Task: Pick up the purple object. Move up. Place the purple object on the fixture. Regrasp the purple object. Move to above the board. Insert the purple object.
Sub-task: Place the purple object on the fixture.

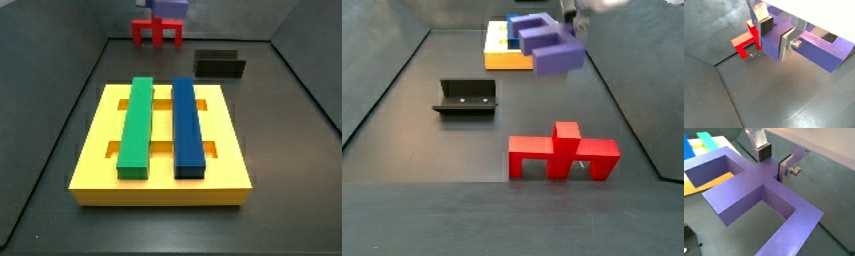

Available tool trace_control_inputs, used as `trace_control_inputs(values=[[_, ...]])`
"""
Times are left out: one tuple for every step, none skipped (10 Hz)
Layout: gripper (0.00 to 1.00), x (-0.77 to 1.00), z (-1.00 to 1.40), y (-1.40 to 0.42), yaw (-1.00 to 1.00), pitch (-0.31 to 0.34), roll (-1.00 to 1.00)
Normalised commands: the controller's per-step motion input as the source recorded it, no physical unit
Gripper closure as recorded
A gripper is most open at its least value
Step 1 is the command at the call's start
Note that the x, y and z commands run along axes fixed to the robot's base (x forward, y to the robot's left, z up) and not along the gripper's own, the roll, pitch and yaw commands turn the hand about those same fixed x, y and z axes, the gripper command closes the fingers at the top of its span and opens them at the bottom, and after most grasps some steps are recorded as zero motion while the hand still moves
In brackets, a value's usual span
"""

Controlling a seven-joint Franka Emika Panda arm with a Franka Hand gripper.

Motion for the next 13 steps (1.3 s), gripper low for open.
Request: trace_control_inputs(values=[[1.00,0.41,0.41,-0.11,0.60,0.380,0.01],[1.00,0.42,0.39,-0.09,0.58,0.403,0.03],[1.00,0.40,0.14,-0.16,0.54,0.517,-0.05],[1.00,0.38,0.05,-0.19,0.51,0.560,-0.15],[1.00,0.37,0.02,-0.20,0.51,0.577,-0.19],[1.00,0.37,0.02,-0.19,0.52,0.574,-0.20],[1.00,0.35,-0.08,-0.30,0.56,0.517,-0.43],[1.00,0.40,-0.09,-0.32,0.51,0.489,-0.51],[1.00,0.42,-0.01,-0.30,0.55,0.400,-0.39],[1.00,0.42,0.00,-0.29,0.57,0.380,-0.34],[1.00,0.39,0.00,-0.29,0.58,0.363,-0.36],[1.00,0.60,0.00,-0.32,0.46,0.311,-0.27],[1.00,0.59,0.01,-0.32,0.48,0.280,-0.22]])
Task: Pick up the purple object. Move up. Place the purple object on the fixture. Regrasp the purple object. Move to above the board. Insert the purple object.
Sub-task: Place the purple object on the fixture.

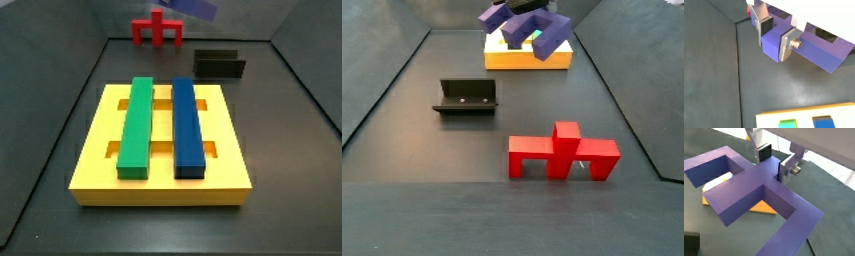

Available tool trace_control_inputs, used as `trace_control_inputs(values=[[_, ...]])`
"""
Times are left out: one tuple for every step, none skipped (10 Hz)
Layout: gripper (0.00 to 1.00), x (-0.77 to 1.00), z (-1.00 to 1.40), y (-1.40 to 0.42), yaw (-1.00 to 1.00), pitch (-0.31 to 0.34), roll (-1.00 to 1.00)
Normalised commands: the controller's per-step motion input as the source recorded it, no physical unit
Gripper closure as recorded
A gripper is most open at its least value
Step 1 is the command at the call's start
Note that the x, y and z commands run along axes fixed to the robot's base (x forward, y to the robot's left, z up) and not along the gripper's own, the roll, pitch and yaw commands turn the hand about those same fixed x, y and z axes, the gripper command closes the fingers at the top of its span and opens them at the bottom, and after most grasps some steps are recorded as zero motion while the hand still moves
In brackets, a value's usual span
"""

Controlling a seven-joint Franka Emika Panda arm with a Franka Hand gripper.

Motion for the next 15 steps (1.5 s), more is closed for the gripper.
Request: trace_control_inputs(values=[[1.00,0.54,0.03,-0.30,0.53,0.266,-0.19],[1.00,0.45,0.07,-0.27,0.61,0.249,-0.13],[1.00,0.55,0.00,-0.23,0.54,0.309,-0.07],[1.00,0.65,0.00,-0.19,0.49,0.323,-0.05],[1.00,0.63,0.00,-0.19,0.51,0.326,-0.06],[1.00,0.64,-0.18,-0.11,0.48,0.263,-0.12],[1.00,0.63,-0.22,-0.01,0.44,0.254,-0.13],[1.00,0.52,-0.15,0.12,0.31,0.191,-0.14],[1.00,0.00,-0.07,0.00,0.00,0.000,-0.01],[1.00,0.39,0.00,0.09,0.38,0.286,-0.29],[1.00,0.32,-0.04,0.00,0.49,0.291,-0.35],[1.00,0.42,0.00,0.00,0.46,0.306,-0.26],[1.00,0.39,0.00,0.00,0.49,0.286,-0.25],[1.00,0.41,-0.03,0.00,0.48,0.294,-0.30],[1.00,0.44,-0.09,0.00,0.40,0.374,-0.41]])
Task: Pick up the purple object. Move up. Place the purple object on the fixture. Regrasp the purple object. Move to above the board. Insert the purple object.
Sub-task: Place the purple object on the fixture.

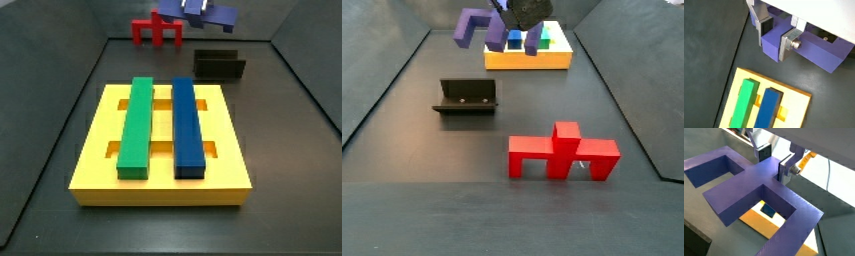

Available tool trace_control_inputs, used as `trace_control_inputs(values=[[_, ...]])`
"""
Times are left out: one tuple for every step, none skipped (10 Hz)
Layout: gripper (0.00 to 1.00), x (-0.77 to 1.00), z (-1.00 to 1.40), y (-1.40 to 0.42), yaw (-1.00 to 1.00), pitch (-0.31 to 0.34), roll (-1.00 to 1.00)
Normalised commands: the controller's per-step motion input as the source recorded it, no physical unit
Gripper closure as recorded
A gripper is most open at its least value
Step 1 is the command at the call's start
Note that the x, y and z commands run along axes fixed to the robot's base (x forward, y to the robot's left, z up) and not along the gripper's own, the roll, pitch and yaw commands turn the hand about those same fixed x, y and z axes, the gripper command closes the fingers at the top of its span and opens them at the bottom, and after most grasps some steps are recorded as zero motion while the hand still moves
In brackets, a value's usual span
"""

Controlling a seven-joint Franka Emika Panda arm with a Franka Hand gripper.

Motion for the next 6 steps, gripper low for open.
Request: trace_control_inputs(values=[[1.00,0.43,-0.14,0.00,0.41,0.351,-0.43],[1.00,0.35,-0.23,0.00,0.50,0.197,-0.45],[1.00,0.47,-0.11,0.03,0.46,0.057,-0.27],[1.00,0.25,0.00,0.13,0.57,0.020,-0.05],[1.00,0.53,-0.09,0.16,0.46,0.000,-0.05],[1.00,0.64,-0.30,0.11,0.43,-0.086,-0.19]])
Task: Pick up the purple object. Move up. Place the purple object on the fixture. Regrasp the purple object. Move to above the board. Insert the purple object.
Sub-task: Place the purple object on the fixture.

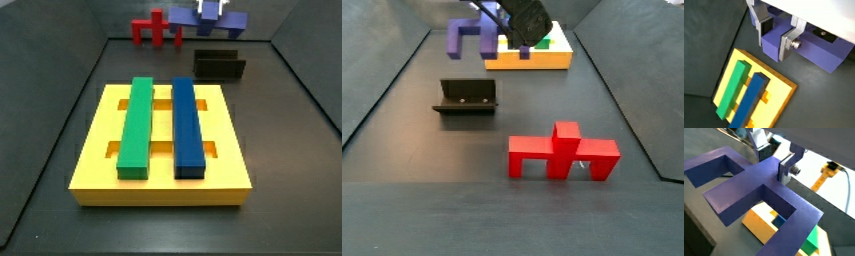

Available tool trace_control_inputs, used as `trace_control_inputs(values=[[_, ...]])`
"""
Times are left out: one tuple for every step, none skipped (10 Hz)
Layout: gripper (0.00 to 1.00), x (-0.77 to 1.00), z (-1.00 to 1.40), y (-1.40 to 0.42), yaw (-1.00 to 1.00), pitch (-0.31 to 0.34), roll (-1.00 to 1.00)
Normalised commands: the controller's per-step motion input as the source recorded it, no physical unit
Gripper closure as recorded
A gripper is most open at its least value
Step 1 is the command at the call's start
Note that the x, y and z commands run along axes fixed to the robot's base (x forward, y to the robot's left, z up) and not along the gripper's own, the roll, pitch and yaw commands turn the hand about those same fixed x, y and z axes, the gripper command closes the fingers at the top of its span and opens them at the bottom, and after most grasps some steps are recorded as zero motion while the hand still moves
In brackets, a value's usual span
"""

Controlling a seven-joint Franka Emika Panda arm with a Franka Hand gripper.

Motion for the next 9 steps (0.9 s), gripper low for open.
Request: trace_control_inputs(values=[[1.00,0.71,-0.31,0.17,0.34,-0.089,-0.22],[1.00,0.73,-0.37,0.19,0.32,-0.009,-0.21],[1.00,0.71,-0.37,0.29,0.26,-0.037,-0.19],[1.00,0.59,-0.39,0.36,0.26,-0.083,-0.23],[1.00,0.49,-0.27,0.32,0.16,-0.034,-0.09],[1.00,0.41,-0.35,0.23,0.15,-0.086,-0.10],[1.00,0.25,-0.41,0.00,0.06,-0.191,-0.11],[1.00,0.18,-0.39,0.00,0.01,-0.183,-0.17],[1.00,0.12,-0.33,0.00,0.00,-0.086,-0.11]])
